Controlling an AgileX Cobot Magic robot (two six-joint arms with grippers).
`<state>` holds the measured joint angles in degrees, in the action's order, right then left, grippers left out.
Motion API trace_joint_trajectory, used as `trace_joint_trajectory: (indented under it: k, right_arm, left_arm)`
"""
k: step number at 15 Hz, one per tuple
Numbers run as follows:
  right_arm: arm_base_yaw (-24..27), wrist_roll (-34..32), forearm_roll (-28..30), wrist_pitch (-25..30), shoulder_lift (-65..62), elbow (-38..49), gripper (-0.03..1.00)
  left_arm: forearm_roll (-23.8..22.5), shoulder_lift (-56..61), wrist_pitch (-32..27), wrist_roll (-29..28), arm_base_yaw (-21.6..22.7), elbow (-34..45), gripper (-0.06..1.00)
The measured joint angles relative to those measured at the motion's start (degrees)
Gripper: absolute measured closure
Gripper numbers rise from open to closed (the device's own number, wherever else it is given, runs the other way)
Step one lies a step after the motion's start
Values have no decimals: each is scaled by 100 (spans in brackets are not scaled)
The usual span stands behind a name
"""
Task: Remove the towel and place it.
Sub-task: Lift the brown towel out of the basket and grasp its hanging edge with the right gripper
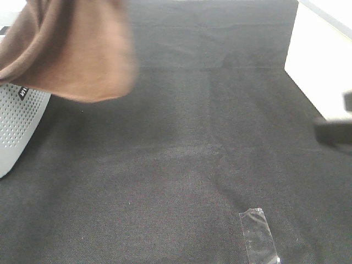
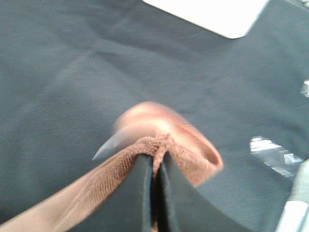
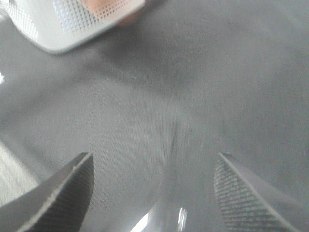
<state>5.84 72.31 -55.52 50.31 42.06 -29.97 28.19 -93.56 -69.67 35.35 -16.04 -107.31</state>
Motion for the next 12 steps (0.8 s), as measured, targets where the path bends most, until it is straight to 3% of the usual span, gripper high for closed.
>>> trace_joint_trajectory:
  k: [2,4,9,12]
  right_arm:
    - [0,1604,-1558,-309,791,0,24]
    - [0,2235,-2257,-258,1261,0,20]
    - [0,3237,-3243,23,2000,0,18]
    - [-6,3902,-3782,579,2916,-103,18]
  left_arm:
    - [-11,0,0,-109,-304,0,94]
    - [-11,0,0,-109,-447,0,94]
    - [69,0,0,-115,-728,0,94]
    - [138,0,17,-126,-785,0,94]
